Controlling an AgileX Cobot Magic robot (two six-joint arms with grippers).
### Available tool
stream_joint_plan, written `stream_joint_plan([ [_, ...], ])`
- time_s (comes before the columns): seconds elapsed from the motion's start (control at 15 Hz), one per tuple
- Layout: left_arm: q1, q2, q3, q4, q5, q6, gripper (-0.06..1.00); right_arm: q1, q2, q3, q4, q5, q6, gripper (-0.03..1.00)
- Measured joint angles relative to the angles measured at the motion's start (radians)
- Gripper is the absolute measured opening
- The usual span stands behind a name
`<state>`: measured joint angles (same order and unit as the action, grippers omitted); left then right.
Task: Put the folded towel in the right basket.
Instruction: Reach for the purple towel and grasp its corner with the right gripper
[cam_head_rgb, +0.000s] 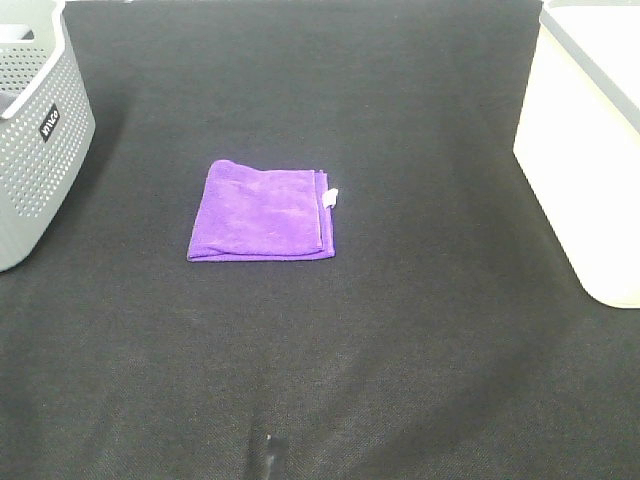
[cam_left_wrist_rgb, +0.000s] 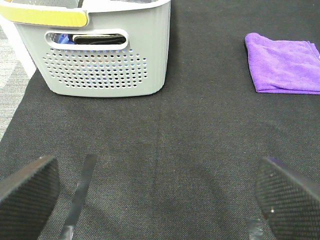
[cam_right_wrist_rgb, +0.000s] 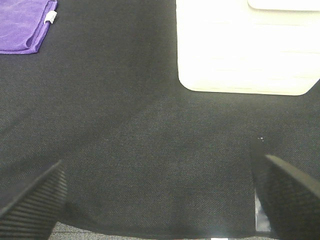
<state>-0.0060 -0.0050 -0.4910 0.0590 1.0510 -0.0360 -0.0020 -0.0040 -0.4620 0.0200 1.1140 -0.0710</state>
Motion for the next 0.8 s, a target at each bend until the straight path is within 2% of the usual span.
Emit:
stream_joint_plan([
  [0.27,0.0,0.0,0.0,0.0,0.0,0.0,0.99,0.0,0.011,-0.008,0.0,-0.012,-0.01,0.98],
  [0.4,0.0,0.0,0.0,0.0,0.0,0.0,0.99,0.0,0.214,-0.122,0.013,-0.035,-0.012,0.98],
  [0.53,0.0,0.0,0.0,0.0,0.0,0.0,0.99,0.0,0.56,-0.41,0.074,-0.036,-0.012,0.98],
  [0.67,0.0,0.0,0.0,0.0,0.0,0.0,0.99,0.0,0.877,-0.713,0.133,0.004,-0.016,0.98],
  [0.73,0.0,0.0,0.0,0.0,0.0,0.0,0.99,0.006,1.116,-0.928,0.209,0.037,-0.045,0.98],
  [0.8,0.0,0.0,0.0,0.0,0.0,0.0,0.99,0.039,1.253,-1.025,0.269,0.041,-0.069,0.98],
])
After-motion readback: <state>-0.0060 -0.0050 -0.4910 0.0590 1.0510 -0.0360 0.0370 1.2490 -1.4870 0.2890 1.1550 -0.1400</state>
